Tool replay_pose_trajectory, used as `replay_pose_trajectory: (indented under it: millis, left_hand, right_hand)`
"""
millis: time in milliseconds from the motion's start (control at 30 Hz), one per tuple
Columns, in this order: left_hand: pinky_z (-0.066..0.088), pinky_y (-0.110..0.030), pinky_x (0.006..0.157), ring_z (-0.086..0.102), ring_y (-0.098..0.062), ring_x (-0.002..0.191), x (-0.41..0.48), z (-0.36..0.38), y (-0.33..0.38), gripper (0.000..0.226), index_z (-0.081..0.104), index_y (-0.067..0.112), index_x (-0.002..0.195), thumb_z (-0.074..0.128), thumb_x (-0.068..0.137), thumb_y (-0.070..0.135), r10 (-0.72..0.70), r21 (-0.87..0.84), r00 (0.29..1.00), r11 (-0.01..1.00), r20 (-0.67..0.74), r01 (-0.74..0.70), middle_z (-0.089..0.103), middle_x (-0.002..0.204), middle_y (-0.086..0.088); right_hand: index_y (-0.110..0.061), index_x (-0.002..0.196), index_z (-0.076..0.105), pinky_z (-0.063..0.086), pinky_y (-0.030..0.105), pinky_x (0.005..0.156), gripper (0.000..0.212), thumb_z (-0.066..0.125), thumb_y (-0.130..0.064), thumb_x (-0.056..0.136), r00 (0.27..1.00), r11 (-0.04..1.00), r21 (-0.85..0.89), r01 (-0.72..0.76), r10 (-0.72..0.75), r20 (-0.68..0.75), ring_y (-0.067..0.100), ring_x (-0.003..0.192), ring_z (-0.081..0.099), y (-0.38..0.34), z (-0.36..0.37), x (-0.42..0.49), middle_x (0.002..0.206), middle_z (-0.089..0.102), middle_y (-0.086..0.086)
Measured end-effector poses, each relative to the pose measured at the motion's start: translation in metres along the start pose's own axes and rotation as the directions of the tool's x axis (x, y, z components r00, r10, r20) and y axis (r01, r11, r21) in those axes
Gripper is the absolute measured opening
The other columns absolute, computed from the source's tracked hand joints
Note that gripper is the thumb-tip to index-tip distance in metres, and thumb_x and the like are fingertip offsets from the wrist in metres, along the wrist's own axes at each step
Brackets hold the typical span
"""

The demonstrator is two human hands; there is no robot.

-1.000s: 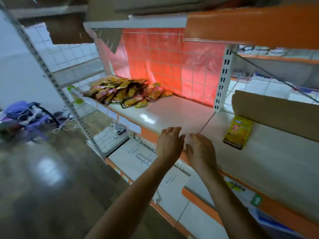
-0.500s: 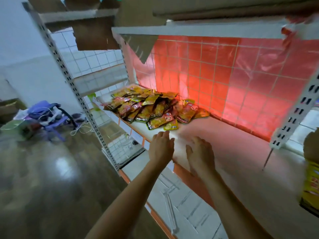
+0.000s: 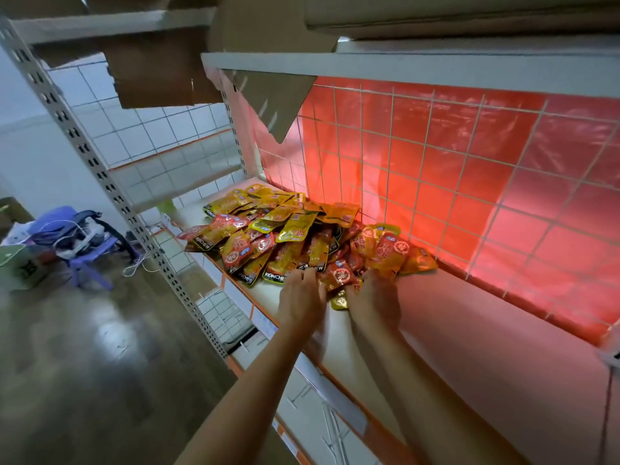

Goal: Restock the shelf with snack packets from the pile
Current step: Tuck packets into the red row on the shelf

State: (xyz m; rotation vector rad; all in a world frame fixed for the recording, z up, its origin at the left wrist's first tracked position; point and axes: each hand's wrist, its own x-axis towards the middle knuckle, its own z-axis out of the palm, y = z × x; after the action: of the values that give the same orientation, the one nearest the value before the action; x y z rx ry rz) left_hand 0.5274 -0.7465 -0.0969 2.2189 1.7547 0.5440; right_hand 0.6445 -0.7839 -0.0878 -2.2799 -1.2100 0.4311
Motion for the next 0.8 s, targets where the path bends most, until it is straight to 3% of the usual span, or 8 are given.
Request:
replay_pose_trajectory:
  millis: [133, 333, 433, 500, 600, 700, 800]
  left_hand:
    - [0.045, -0.033, 0.089, 0.052, -0.022, 0.105, 0.003, 0.000, -0.002, 0.031, 0.055, 0.013, 0.115, 0.052, 0.095, 0.037, 0.014, 0.059, 1.000, 0.998, -0.022, -0.013, 0.057, 0.109, -0.006]
    - [0.046, -0.035, 0.086, 0.051, -0.025, 0.108, -0.012, 0.003, 0.003, 0.048, 0.055, 0.017, 0.115, 0.044, 0.091, 0.057, 0.069, 0.156, 0.997, 0.985, 0.017, -0.071, 0.058, 0.112, -0.005]
    - [0.047, -0.036, 0.087, 0.049, -0.026, 0.110, -0.022, 0.002, 0.009, 0.045, 0.055, 0.017, 0.115, 0.046, 0.091, 0.054, 0.088, 0.128, 0.996, 0.988, 0.034, -0.092, 0.057, 0.113, -0.006]
    - [0.045, -0.035, 0.087, 0.048, -0.025, 0.110, -0.029, 0.001, 0.012, 0.042, 0.057, 0.018, 0.115, 0.042, 0.094, 0.052, 0.103, 0.103, 0.995, 0.989, 0.015, -0.104, 0.057, 0.114, -0.006]
    - [0.041, -0.034, 0.091, 0.044, -0.023, 0.117, -0.042, 0.000, 0.016, 0.038, 0.060, 0.025, 0.117, 0.034, 0.100, 0.047, 0.146, 0.113, 0.989, 0.984, -0.032, -0.141, 0.054, 0.123, -0.003]
    - [0.040, -0.034, 0.092, 0.043, -0.025, 0.122, -0.054, -0.005, 0.018, 0.038, 0.062, 0.024, 0.122, 0.037, 0.100, 0.043, 0.184, 0.091, 0.980, 0.980, -0.071, -0.178, 0.052, 0.131, -0.003]
    - [0.041, -0.037, 0.090, 0.051, -0.028, 0.116, -0.068, -0.010, 0.024, 0.034, 0.069, 0.017, 0.112, 0.046, 0.099, 0.037, 0.273, 0.032, 0.955, 0.962, -0.115, -0.272, 0.061, 0.123, -0.006]
  right_hand:
    - [-0.013, 0.117, 0.052, 0.048, 0.039, 0.082, 0.037, 0.060, -0.033, 0.087, 0.999, 0.999, 0.038, -0.034, 0.033, 0.024, 0.034, 0.109, 0.057, -0.003, 0.006, 0.008, 0.118, 0.060, 0.013]
    - [-0.018, 0.109, 0.055, 0.043, 0.033, 0.080, 0.028, 0.062, -0.020, 0.082, 0.997, 0.960, 0.271, -0.071, 0.059, 0.051, 0.031, 0.105, 0.058, 0.002, 0.004, 0.002, 0.113, 0.063, 0.009]
    - [-0.021, 0.108, 0.055, 0.047, 0.035, 0.085, 0.031, 0.064, -0.017, 0.079, 0.991, 0.894, 0.428, -0.133, 0.119, 0.058, 0.029, 0.104, 0.058, 0.009, 0.001, -0.008, 0.114, 0.062, 0.008]
    - [-0.025, 0.109, 0.054, 0.051, 0.043, 0.089, 0.034, 0.065, -0.016, 0.078, 0.983, 0.805, 0.565, -0.180, 0.171, 0.070, 0.028, 0.103, 0.059, 0.011, 0.000, -0.019, 0.115, 0.061, 0.008]
    - [-0.029, 0.101, 0.056, 0.052, 0.046, 0.087, 0.027, 0.062, -0.013, 0.079, 0.981, 0.773, 0.609, -0.178, 0.185, 0.051, 0.026, 0.100, 0.060, 0.016, -0.002, -0.034, 0.110, 0.063, 0.005]
    - [-0.023, 0.097, 0.064, 0.047, 0.028, 0.082, 0.026, 0.059, -0.006, 0.078, 0.981, 0.806, 0.567, -0.170, 0.195, 0.017, 0.022, 0.097, 0.060, 0.022, -0.006, -0.046, 0.105, 0.066, 0.004]
    - [-0.016, 0.094, 0.072, 0.035, 0.012, 0.063, 0.027, 0.056, -0.002, 0.079, 0.984, 0.845, 0.525, -0.102, 0.162, -0.068, 0.015, 0.084, 0.058, 0.027, -0.018, -0.063, 0.096, 0.070, 0.002]
